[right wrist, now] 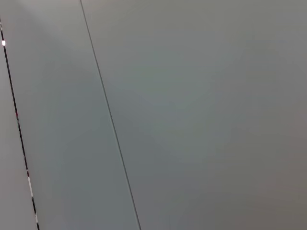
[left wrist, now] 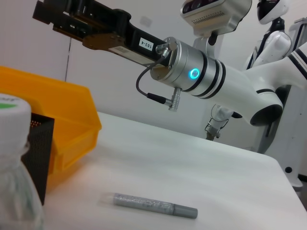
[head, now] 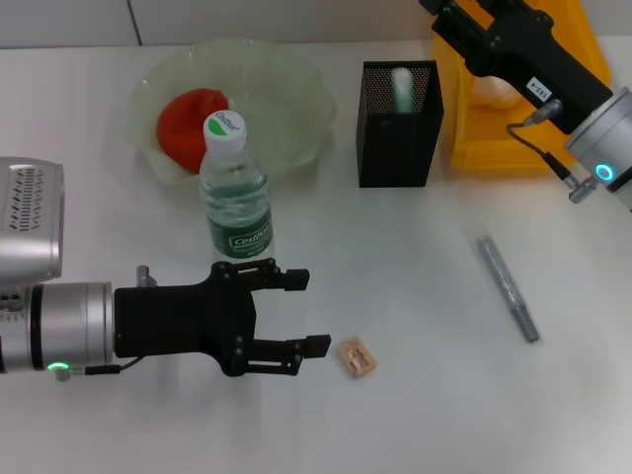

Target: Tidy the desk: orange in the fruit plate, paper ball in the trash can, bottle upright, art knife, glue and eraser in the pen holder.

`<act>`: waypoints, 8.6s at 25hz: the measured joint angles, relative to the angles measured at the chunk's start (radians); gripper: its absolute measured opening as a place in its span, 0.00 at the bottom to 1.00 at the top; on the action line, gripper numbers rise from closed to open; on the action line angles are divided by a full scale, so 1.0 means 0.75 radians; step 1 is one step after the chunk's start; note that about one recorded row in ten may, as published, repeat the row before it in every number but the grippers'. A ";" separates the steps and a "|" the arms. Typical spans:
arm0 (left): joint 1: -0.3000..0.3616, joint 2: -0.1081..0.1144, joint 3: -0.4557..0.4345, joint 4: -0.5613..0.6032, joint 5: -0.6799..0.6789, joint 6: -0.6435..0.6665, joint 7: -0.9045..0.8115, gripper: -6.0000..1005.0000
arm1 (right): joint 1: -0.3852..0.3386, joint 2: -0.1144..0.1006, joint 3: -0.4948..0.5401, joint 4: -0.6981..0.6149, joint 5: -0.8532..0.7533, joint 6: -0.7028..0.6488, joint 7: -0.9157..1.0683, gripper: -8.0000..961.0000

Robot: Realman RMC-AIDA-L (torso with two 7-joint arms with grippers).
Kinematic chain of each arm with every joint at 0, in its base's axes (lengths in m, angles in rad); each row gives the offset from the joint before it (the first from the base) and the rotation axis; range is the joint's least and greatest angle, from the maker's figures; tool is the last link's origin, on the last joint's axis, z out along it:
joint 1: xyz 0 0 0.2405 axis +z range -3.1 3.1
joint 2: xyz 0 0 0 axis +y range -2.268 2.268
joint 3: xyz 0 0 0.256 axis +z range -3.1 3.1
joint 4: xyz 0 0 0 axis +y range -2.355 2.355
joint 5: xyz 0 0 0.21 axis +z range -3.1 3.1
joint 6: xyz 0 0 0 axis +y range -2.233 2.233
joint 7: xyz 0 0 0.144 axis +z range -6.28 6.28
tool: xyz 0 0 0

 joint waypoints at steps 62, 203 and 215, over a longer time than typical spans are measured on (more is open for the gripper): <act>-0.245 -0.023 0.802 0.830 0.606 -0.326 -1.008 0.80 | -0.605 -0.148 0.788 -0.595 -1.758 -0.864 0.423 0.69; -0.249 -0.024 1.106 0.881 0.757 -0.588 -0.989 0.44 | -0.519 -0.141 0.816 -0.475 -1.767 -0.672 0.417 0.68; -0.246 -0.025 1.107 0.888 0.745 -0.589 -0.987 0.30 | -0.517 -0.141 0.821 -0.475 -1.760 -0.670 0.417 0.68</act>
